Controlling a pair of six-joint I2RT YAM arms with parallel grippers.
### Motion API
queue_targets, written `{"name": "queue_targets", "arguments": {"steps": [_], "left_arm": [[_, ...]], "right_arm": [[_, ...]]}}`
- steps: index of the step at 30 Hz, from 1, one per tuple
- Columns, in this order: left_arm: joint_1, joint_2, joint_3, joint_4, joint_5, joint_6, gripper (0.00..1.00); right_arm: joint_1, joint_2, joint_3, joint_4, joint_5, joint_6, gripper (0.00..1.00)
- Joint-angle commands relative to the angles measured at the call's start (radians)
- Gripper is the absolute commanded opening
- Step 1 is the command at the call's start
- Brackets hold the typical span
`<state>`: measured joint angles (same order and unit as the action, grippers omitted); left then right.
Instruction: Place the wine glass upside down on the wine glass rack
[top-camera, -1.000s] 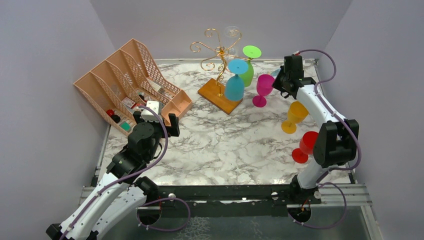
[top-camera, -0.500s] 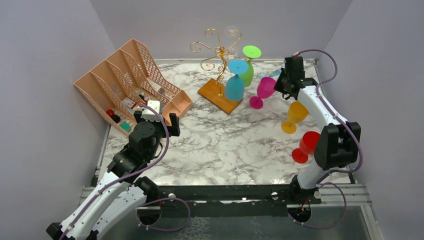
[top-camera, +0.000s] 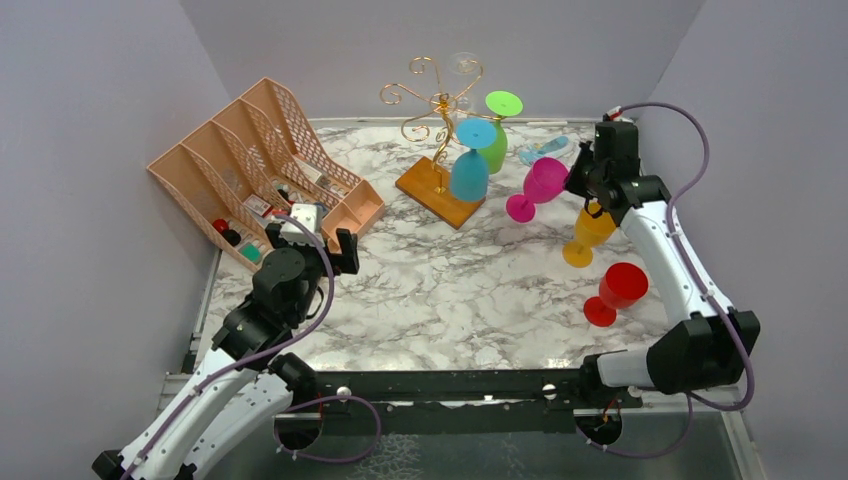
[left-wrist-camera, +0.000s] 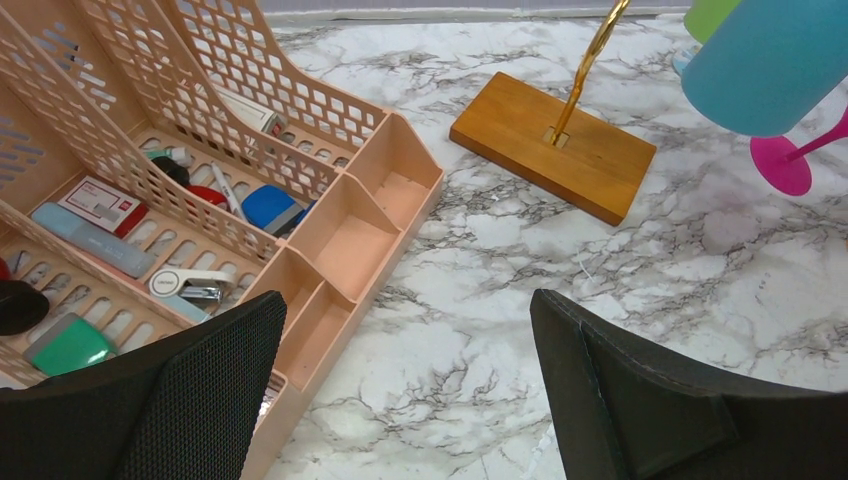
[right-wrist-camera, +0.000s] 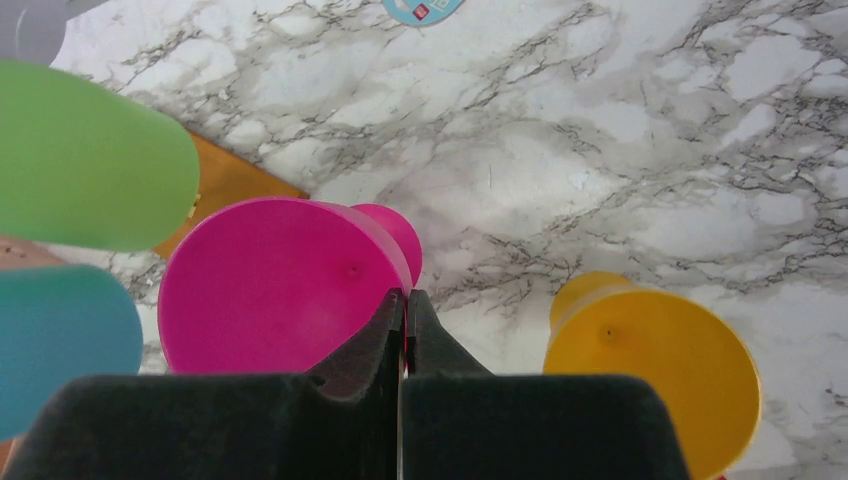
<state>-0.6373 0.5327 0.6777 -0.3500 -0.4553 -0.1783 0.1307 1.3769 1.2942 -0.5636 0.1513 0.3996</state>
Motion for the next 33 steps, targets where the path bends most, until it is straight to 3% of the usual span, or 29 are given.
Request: {"name": "queue_targets", "arguments": {"steps": [1, 5, 15, 20, 26, 28, 33], "left_arm": [[-0.005, -0.023, -0.011, 0.057, 0.037, -0.001, 0.99], [-0.004, -0.056, -0.021, 0.108, 0.123, 0.045, 0.99], [-0.004, -0.113, -0.033, 0.184, 0.441, 0.294, 0.95], [-0.004, -0.134, -0.057, 0.185, 0.613, 0.425, 0.94], [-0.004, -0.141, -0.088, 0.177, 0.785, 0.623, 0.93], [-0.004, -0.153, -0.11, 0.179, 0.847, 0.717, 0.97], [-0.005, -0.16, -0.142, 0.207, 0.899, 0.827, 0.99]], "right_arm": [[-0.004, -0.087, -0.027, -0.087, -0.078, -0.022, 0.01], [-0.003, -0.179, -0.046, -0.132, -0.147, -0.04, 0.01], [-0.004, -0.37, -0.142, -0.199, -0.494, -0.076, 0.01], [-0.003, -0.419, -0.225, -0.139, -0.797, -0.023, 0.01], [-0.002, -0.431, -0.324, -0.031, -0.964, 0.033, 0.01], [0.003, -0.42, -0.342, -0.005, -1.001, 0.047, 0.01], [0.024, -0.402, -0.366, 0.061, -1.072, 0.09, 0.01]]}}
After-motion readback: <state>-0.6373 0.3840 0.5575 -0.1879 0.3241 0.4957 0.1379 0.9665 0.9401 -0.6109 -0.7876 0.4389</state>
